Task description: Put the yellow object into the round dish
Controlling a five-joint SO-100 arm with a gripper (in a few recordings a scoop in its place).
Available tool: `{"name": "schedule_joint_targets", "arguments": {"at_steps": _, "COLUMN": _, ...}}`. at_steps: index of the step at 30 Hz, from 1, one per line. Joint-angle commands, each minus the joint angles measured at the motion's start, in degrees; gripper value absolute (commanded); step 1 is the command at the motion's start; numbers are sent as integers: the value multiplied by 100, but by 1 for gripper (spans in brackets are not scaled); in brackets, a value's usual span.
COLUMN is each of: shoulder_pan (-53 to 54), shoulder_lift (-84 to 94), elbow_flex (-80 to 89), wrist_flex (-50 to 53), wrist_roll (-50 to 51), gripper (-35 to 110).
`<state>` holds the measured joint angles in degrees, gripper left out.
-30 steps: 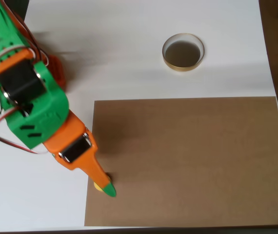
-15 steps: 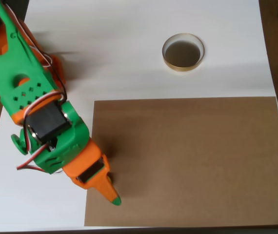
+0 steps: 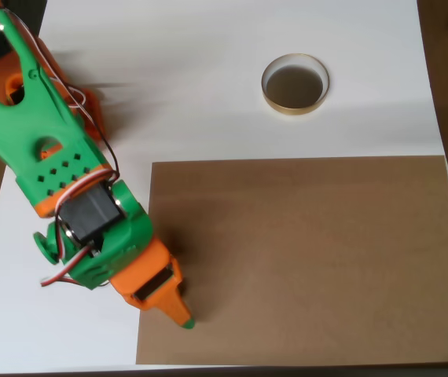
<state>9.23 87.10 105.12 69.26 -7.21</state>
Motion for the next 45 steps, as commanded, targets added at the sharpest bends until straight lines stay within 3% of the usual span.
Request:
{"name": "schedule_joint_targets", "arguments": {"at_steps": 1, "shoulder_pan": 0, "shoulder_lift": 132, "elbow_flex": -149, "wrist_flex": -26, "wrist_roll": -62, "gripper": 30}}
{"name": "schedule_joint_targets", "arguments": {"at_steps": 18, "shoulder_pan": 18, "shoulder_lift": -105, "elbow_flex": -18, "wrist_flex": -290, "wrist_roll": -105, "gripper": 15}}
{"name": "schedule_joint_targets", "arguments": {"at_steps": 27, "shoulder_pan": 9, "shoulder_lift": -185, "elbow_flex": -62, "wrist_flex": -316, "wrist_roll": -97, "gripper": 0}}
{"name": "schedule_joint_targets", "arguments": {"at_steps": 45, "shoulder_pan": -835, "shoulder_lift": 1160, "elbow_flex": -729, "wrist_flex": 800, "wrist_roll": -422, "gripper": 0}}
